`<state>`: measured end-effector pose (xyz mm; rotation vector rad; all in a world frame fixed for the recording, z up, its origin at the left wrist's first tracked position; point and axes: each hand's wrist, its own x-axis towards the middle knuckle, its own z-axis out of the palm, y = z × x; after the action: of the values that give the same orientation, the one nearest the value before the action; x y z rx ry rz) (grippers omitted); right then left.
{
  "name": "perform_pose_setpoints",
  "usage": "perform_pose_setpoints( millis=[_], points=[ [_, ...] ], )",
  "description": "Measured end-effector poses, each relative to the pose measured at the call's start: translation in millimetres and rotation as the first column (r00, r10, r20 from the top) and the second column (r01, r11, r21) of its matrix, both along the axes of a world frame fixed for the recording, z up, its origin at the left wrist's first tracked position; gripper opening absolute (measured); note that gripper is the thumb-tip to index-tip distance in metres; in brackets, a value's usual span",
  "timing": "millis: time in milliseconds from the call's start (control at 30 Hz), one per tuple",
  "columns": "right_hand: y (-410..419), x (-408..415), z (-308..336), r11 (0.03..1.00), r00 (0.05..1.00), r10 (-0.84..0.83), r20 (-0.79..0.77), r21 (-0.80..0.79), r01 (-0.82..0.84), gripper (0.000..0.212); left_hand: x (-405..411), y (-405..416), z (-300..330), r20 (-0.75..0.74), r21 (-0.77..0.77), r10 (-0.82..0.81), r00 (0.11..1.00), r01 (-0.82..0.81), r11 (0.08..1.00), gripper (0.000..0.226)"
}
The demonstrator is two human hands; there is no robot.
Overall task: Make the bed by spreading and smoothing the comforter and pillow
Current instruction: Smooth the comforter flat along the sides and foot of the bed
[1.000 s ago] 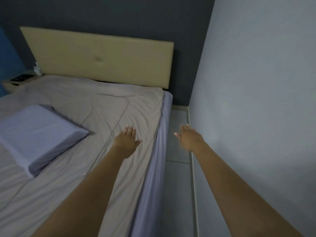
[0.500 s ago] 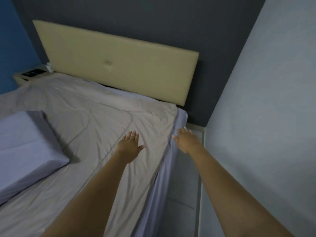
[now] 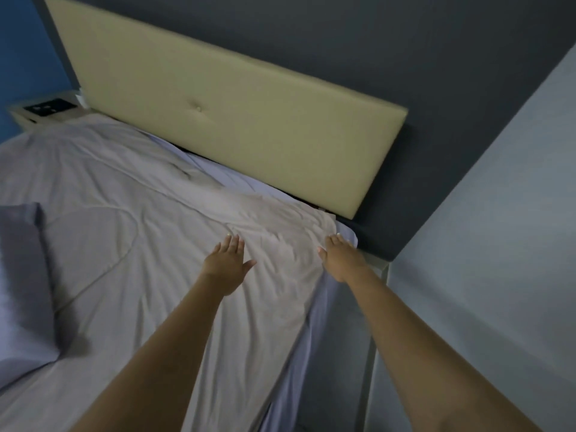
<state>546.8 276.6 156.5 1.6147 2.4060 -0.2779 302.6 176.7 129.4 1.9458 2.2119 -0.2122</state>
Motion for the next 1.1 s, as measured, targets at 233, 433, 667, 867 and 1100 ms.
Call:
perform_pose_setpoints(
  millis=[233,433,667,867,1100],
  points=[
    [111.5,4.9,-60.1,0.999,1.000,-0.001,0.022,-0.048,0.002,0.059,-0.2,108.0,-55.0,0.053,-0.035,0.021,0.998,-0.019,0.999,0.068],
    [234.0,-14.1,-136.4,0.987,0.997,0.077,-0.007,-0.140,-0.077,0.059,-4.5,216.7,-125.0,0.116,-0.106,0.135,0.984,-0.123,0.987,0.097],
    [370.3,-45.2,-237.9,0.985,0.986,0.146,-0.087,-0.079,-0.153,0.111,-31.8,363.5,-196.6,0.111,-0.090,0.227,0.968,-0.218,0.972,0.103],
    [453.5,-65.6,-321.2,0.994,0.979,0.111,-0.174,0.034,-0.106,0.107,-76.3,483.7,-250.4,0.065,0.013,0.346,0.936,-0.347,0.938,0.073],
    [460.1,-77.8,-409.2,0.980,0.973,0.108,-0.202,0.187,-0.070,0.073,-126.2,558.2,-335.5,0.153,0.070,0.629,0.762,-0.644,0.762,0.091]
  ],
)
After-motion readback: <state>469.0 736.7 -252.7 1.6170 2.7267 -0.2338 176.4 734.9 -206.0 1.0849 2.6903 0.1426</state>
